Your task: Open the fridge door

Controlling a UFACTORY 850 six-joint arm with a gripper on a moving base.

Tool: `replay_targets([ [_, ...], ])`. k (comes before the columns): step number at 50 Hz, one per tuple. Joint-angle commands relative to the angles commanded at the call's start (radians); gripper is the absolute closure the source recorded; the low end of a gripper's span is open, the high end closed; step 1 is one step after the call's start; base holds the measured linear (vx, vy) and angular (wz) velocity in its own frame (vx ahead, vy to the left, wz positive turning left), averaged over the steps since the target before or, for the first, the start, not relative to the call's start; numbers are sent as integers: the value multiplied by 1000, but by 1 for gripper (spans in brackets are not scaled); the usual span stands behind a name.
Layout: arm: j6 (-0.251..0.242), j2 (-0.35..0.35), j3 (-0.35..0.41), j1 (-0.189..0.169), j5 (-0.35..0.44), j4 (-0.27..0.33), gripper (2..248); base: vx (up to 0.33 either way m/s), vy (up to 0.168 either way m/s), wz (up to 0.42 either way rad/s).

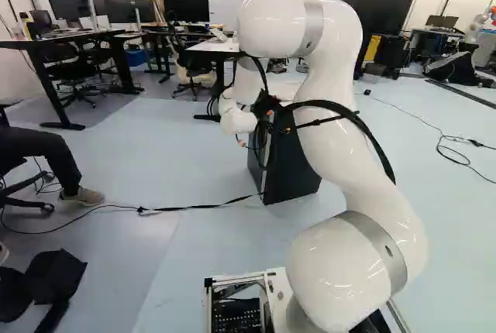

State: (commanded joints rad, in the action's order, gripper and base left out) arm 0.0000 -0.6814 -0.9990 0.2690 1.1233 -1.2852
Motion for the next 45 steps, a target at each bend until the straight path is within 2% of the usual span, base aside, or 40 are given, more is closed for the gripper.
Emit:
replay_targets([
  [45, 0, -6, -10, 6, 52, 0, 3, 0, 0, 0],
])
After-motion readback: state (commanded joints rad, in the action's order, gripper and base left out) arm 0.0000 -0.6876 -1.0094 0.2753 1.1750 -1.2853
